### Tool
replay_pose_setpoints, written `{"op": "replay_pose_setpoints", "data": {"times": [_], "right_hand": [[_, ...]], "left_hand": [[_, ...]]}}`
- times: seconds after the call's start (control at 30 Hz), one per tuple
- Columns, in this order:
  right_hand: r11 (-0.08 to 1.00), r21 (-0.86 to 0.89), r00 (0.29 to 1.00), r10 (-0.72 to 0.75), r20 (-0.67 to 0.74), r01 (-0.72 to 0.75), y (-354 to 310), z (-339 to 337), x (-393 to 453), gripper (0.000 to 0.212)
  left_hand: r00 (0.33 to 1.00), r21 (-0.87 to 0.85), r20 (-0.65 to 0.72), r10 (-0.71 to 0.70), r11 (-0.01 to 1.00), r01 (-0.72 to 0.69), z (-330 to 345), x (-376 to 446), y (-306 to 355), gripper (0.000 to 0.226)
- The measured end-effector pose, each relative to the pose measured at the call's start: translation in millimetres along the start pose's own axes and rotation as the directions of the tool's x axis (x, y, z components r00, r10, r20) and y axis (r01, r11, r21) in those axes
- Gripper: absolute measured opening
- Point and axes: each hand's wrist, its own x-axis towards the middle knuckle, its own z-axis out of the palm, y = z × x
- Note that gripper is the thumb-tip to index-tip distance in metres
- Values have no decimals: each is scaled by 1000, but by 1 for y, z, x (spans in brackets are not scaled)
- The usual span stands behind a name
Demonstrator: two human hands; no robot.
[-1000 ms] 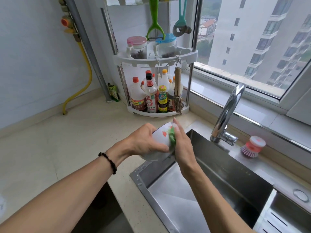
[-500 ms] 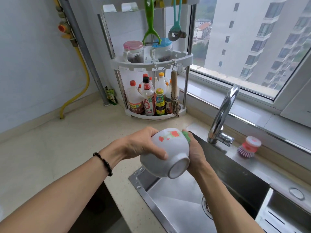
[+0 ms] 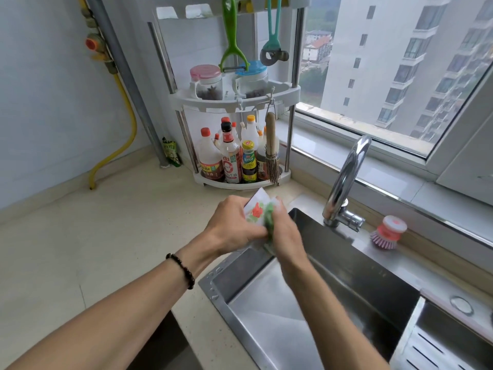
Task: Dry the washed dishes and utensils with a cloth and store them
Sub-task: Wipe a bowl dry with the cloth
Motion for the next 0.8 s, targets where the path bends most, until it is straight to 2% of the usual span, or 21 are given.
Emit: {"op": "replay_pose_setpoints", "data": {"times": [0.03,0.07,0.2,0.23,0.3,0.37,0.43,0.5,0.57,0.6,0.63,0.67,0.7,0.77,0.8], "right_hand": [[994,63,996,87,-16,-86,-5,-4,3,50],[994,61,995,96,-7,-96,-9,-5,4,50],[954,-269,991,-116,63,129,-7,10,-14,55],[957,-261,990,-113,81,131,-8,11,-15,56],[996,-70,995,-52,84,58,-11,7,-1,51],[998,-43,996,-45,81,49,-13,5,8,41],[963,-224,986,-130,103,151,-5,9,9,47],[940,-285,982,-179,64,190,-3,14,2,53],[988,-106,992,-104,71,111,-5,11,5,44],[1000,5,997,-22,78,22,-8,9,10,43],[999,42,997,5,81,-8,-11,6,10,44],[999,-13,996,-34,86,35,-13,6,9,41],[980,-150,989,-120,91,132,-12,6,6,40],[876,-392,959,-244,143,281,-8,8,-3,45],[856,-409,948,-270,167,316,-6,9,-5,46]], "left_hand": [[1000,4,7,3,1000,-3,1,-2,-1,15],[1000,3,-5,5,1000,-5,2,-2,-2,16],[992,139,-124,37,990,-19,-1,8,-10,10],[992,155,-117,45,988,-27,-1,6,-11,10],[997,114,-54,46,993,-40,-3,3,-10,17],[999,57,-17,32,998,-31,-4,1,-10,20],[999,64,-34,34,997,-32,-7,5,-10,14],[999,139,-14,44,989,-41,-9,7,-8,11],[996,175,63,60,982,-70,-12,2,-5,15],[993,157,104,55,985,-71,-13,0,-5,17],[991,125,128,43,990,-59,-14,-2,-7,17],[991,92,128,35,995,-47,-15,-2,-8,17],[993,69,112,32,997,-40,-17,-1,-11,19],[995,100,100,15,995,-25,-19,2,-13,19],[993,121,115,13,992,-27,-19,1,-13,16]]}}
